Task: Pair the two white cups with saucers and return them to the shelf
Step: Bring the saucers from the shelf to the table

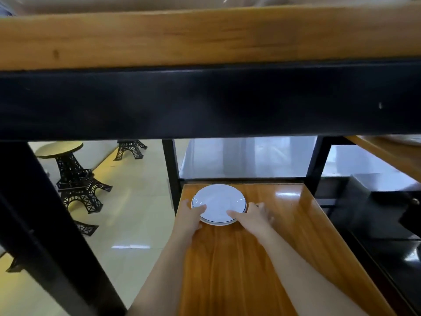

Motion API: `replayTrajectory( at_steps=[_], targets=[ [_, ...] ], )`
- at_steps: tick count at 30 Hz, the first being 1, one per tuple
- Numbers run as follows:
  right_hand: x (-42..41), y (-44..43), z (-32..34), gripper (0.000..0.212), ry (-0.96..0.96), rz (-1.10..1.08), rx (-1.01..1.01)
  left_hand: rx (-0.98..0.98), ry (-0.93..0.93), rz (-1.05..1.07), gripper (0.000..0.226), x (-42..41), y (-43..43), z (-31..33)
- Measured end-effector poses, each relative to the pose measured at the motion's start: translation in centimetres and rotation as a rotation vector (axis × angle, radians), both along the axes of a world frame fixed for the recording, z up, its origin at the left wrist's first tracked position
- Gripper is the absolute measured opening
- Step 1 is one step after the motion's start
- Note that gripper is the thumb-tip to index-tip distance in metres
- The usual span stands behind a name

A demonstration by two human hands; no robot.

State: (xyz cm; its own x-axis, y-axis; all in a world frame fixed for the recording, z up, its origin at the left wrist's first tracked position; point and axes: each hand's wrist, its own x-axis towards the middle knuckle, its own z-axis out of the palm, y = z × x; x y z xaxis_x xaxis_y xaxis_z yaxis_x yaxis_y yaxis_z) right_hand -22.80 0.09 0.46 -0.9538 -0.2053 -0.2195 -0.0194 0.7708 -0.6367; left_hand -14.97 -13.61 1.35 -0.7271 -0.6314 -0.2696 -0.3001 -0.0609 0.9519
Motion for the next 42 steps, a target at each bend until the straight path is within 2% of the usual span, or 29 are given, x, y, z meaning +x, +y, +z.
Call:
replayTrajectory(
  at_steps=[6, 9, 12, 18, 23, 26, 31, 37, 42],
  targets=[
    [-0.1, -0.1, 0.1, 0.075, -0.055, -0.044, -0.148, 0.311, -0.01, 0.087, 0.054, -0.8, -0.5, 0.5],
    [0.5, 0.7, 0.0, 0.07, -0.139, -0.038, -0.35, 0.359, -0.015, 0.052, 0.05, -0.4, 0.0, 0.7],
    [1.7, 1.8, 0.9, 0.069, -0.196, 0.018, -0.572, 0.284, -0.01, -0.009, 0.048, 0.3, 0.7, 0.7],
    [5.7, 4.1, 2.8, 0.068, -0.143, 0.098, -0.674, 0.05, 0.127, 0.015, 0.037, 3.6, 3.2, 1.1],
    [10.2, 6.1, 2.9, 0.059, -0.123, 0.014, -0.848, -0.107, 0.204, 0.095, 0.04, 8.1, 7.0, 1.7],
    [12.9, 8.2, 2.3, 0.058, -0.114, 0.002, -0.902, -0.097, 0.243, 0.1, 0.025, 11.1, 9.6, 1.7],
    [17.6, 12.0, 0.9, 0.051, -0.104, 0.04, -0.941, -0.075, 0.254, 0.148, 0.012, 16.8, 13.7, 0.4],
    [24.3, 17.2, -0.5, 0.053, -0.09, -0.069, -1.019, -0.091, 0.22, 0.057, 0.009, 22.6, 18.2, -0.6],
    [28.9, 23.0, 0.2, 0.053, 0.084, -0.186, -0.974, -0.148, 0.317, -0.093, 0.012, 25.2, 23.6, 0.0]
  ],
)
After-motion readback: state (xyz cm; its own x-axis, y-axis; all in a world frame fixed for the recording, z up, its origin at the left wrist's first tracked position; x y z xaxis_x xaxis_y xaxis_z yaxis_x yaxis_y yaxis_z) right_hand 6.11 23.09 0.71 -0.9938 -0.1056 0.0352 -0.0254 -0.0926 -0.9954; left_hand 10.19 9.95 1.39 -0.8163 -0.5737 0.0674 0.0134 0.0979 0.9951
